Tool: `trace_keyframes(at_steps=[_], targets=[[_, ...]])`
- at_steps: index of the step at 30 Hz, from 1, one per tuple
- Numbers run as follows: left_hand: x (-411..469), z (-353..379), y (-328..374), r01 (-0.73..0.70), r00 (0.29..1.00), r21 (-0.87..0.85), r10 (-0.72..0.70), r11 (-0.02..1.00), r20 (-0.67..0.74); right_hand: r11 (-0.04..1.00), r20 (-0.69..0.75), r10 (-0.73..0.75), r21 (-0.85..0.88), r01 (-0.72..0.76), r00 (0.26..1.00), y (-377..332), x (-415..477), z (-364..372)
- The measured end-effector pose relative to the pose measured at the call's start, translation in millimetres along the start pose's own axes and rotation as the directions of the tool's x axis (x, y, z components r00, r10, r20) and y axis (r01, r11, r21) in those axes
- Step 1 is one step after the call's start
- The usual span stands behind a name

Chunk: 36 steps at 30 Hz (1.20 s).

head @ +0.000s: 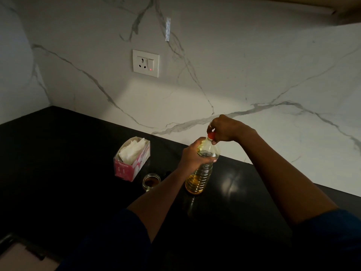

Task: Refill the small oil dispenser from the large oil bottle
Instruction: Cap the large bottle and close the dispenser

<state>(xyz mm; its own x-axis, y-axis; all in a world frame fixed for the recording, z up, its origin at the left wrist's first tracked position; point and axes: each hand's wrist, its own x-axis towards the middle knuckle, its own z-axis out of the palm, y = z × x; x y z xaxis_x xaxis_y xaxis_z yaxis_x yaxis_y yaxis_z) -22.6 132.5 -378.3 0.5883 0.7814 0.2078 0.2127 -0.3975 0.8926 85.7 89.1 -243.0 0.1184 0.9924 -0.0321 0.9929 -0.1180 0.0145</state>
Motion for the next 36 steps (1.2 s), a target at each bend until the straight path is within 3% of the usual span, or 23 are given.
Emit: trace_keyframes(at_steps=[5, 12, 18, 28, 36], targets=[[-0.8, 1.0, 1.2, 0.002, 1.0, 0.01, -0.002, 1.0, -0.001, 0.997, 0.072, 0.066, -0.03, -0.064, 0.995, -0.4, 5.2, 0.8], [0.6, 3.8, 4.2, 0.003, 1.0, 0.024, -0.002, 1.0, -0.021, 0.97, 0.093, 0.183, 0.144, -0.195, 0.979, 8.5, 1.8, -2.4], [2.8, 6.4, 5.7, 0.001, 1.0, 0.009, -0.001, 1.0, -0.013, 0.99, 0.004, 0.067, 0.122, -0.067, 0.998, 10.1, -4.8, -6.8], [2.8, 8.4, 10.1, 0.025, 0.999, 0.008, -0.024, 1.0, -0.025, 0.964, -0.028, 0.241, 0.121, -0.236, 0.97, 11.5, 3.8, -1.5], [8.4, 17.0, 13.4, 0.046, 0.999, 0.015, -0.046, 0.999, -0.025, 0.976, -0.047, 0.167, 0.149, -0.159, 0.985, 6.8, -2.7, -6.7]])
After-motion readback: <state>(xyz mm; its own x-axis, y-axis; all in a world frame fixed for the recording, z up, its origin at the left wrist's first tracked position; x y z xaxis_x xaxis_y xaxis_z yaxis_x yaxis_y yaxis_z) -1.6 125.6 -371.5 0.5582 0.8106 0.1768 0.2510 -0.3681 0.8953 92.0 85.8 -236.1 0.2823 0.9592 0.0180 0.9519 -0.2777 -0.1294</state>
